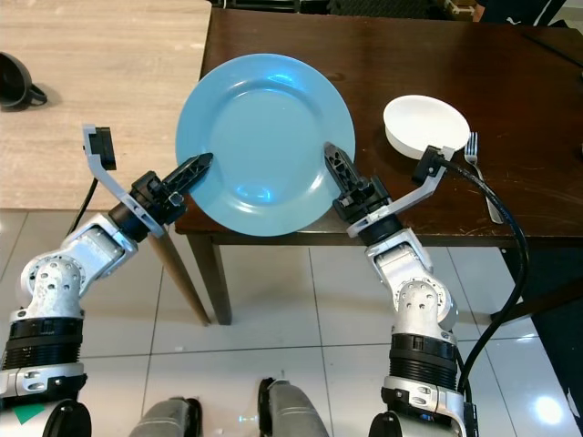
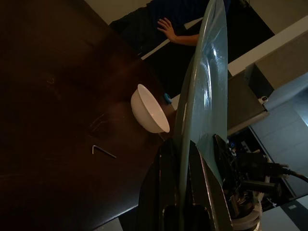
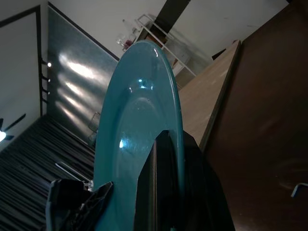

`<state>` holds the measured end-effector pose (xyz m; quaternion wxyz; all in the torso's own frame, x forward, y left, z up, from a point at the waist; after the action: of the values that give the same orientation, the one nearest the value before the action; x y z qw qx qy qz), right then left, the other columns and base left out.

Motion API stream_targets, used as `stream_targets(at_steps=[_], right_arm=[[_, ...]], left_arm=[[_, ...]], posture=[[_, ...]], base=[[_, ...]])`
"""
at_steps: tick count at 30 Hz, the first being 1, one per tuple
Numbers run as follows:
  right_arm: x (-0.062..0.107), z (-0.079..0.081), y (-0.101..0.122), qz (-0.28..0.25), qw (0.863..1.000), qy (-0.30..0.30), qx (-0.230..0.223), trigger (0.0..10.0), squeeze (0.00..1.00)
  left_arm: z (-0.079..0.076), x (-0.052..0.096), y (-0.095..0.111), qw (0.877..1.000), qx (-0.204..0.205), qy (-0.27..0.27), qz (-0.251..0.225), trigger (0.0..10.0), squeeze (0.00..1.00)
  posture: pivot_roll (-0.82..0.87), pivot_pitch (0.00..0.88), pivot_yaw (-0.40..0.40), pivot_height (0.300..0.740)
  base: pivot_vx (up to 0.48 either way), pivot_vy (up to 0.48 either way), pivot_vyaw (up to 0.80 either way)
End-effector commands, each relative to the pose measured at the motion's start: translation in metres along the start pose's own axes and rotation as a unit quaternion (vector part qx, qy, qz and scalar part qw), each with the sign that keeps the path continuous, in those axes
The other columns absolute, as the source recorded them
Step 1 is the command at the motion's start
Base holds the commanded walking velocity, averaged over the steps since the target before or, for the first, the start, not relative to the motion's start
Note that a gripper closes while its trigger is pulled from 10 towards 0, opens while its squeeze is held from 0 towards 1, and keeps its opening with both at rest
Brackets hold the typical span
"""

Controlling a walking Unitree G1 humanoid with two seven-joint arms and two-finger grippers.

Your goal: Setting the table

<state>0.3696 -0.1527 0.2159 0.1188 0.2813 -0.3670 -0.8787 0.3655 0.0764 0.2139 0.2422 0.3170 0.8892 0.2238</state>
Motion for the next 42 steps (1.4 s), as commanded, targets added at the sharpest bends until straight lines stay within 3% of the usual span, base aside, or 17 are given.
stream_targets(at_steps=[1,7,8,9,19,20,21,22,36,42], right_arm=[[0.003,-0.003,0.003,-0.008,1.0,-0.009,-0.005,0.0,0.0],[0.003,-0.002,0.005,-0.014,1.0,-0.008,-0.013,0.0,0.0],[0.004,-0.003,0.005,-0.015,1.0,-0.009,-0.014,0.0,0.0],[0.004,-0.003,0.005,-0.017,1.0,-0.01,-0.016,0.0,0.0],[0.005,-0.016,0.014,-0.045,0.998,-0.043,-0.026,0.0,0.0],[0.006,-0.021,0.018,-0.054,0.997,-0.053,-0.026,0.0,0.0],[0.007,-0.024,0.021,-0.06,0.996,-0.06,-0.027,0.0,0.0],[0.008,-0.027,0.025,-0.066,0.995,-0.066,-0.028,0.0,0.0],[0.013,-0.034,0.033,-0.085,0.993,-0.079,-0.036,0.0,0.0],[0.013,-0.038,0.039,-0.099,0.99,-0.085,-0.046,0.0,0.0]], left_arm=[[-0.003,0.0,-0.004,1.0,0.006,-0.013,0.008,0.0,0.0],[0.003,-0.001,-0.002,1.0,-0.01,0.007,0.005,0.0,0.0],[0.008,-0.002,-0.001,1.0,-0.016,0.022,0.0,4.3,1.0],[0.011,-0.002,0.001,0.999,-0.019,0.031,-0.004,10.0,1.0],[0.02,0.0,0.014,0.997,-0.023,0.063,-0.027,10.0,1.0],[0.023,0.001,0.016,0.997,-0.026,0.072,-0.031,10.0,0.84],[0.024,0.002,0.017,0.996,-0.027,0.077,-0.034,10.0,0.6],[0.025,0.002,0.019,0.996,-0.028,0.079,-0.039,10.0,0.0],[0.029,0.002,0.022,0.994,-0.039,0.09,-0.047,10.0,0.0],[0.035,0.007,0.022,0.991,-0.072,0.108,-0.036,10.0,0.0]], posture=[[0.08,0.082,0.02,0.74],[0.08,0.089,0.02,0.74],[0.08,0.09,0.02,0.74],[0.08,0.09,0.021,0.74],[0.08,0.094,0.019,0.74],[0.08,0.094,0.019,0.74],[0.08,0.094,0.019,0.74],[0.09,0.096,0.02,0.74],[0.08,0.094,0.024,0.74],[0.08,0.089,0.023,0.74]], base=[[0.0,0.0,0.0],[0.0,0.0,0.0],[0.0,0.0,0.0],[0.0,0.0,0.0],[0.0,0.0,0.0],[0.0,0.0,0.0],[0.0,0.0,0.0],[0.0,0.0,0.0],[0.0,0.0,0.0],[0.0,0.0,0.0]])
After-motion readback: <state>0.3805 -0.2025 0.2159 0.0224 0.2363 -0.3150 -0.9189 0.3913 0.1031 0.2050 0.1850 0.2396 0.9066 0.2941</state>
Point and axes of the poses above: a point about 5 cm out from each wrist's last joint towards the gripper, its own x axis pointing back from the gripper into the wrist, its own y axis along the axis of the wrist's last joint, z = x × y, the point moved 6 cm from there along -x, pointing out of the wrist towards the gripper, and after that the axes turned 8 degrees about x, right-handed, at the moved point
